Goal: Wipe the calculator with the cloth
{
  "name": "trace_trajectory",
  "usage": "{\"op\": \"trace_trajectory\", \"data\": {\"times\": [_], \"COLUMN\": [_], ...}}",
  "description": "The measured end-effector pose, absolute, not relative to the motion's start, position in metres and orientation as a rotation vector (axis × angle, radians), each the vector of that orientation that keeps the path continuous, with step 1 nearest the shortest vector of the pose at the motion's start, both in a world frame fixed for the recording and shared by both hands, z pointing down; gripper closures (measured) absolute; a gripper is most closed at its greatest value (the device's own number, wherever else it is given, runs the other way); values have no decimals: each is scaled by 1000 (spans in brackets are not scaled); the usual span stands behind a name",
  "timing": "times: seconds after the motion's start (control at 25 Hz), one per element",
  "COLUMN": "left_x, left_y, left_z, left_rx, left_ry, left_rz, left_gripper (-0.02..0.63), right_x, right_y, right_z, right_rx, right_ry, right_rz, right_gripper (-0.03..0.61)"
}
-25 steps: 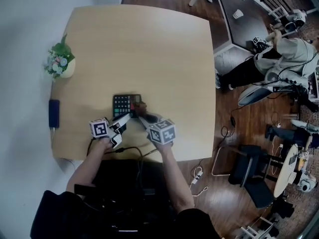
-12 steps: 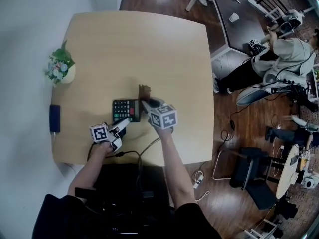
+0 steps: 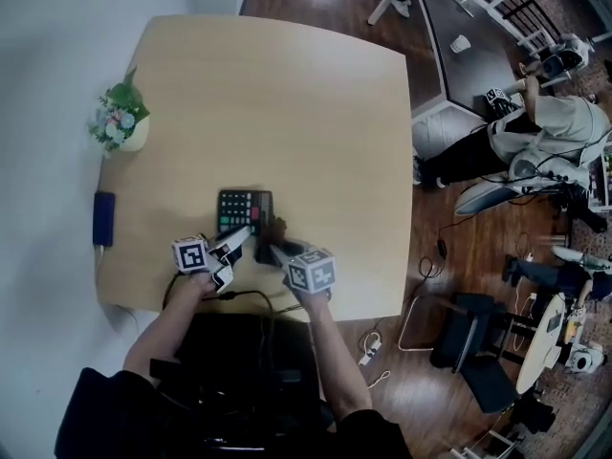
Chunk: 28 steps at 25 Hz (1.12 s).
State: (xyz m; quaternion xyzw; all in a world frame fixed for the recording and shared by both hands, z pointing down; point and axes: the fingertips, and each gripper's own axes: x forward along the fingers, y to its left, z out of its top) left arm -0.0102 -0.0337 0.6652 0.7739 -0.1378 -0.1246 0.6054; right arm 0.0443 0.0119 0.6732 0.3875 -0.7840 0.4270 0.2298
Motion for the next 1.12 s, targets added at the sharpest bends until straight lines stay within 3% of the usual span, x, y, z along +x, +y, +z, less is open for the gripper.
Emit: {"op": "trace_trajectory", "data": {"times": [0.16, 0.32, 0.56, 0.8, 1.12], "left_x": [-3, -3, -18, -41, -92], "left_y": [-12, 18, -1, -24, -109], "left_z": [668, 678, 688, 686, 683], "left_rx": [1750, 1538, 1424, 1461, 1558], "left_ry": [-256, -236, -388, -429, -507], "left_rz": [-201, -182, -334, -363, -471], "left_gripper": [542, 500, 486, 486, 476], "right_x": [64, 99, 49, 49, 62], "right_y": [29, -74, -161, -128, -39], "right_z": [672, 641, 673, 689, 700], "right_rx": [1083, 1240, 875, 902, 1371], "right_ry": [-2113, -2161, -2160, -2129, -2025], "right_rz": [1212, 905, 751, 966, 1590], "right_gripper": [517, 517, 517, 517, 520]}}
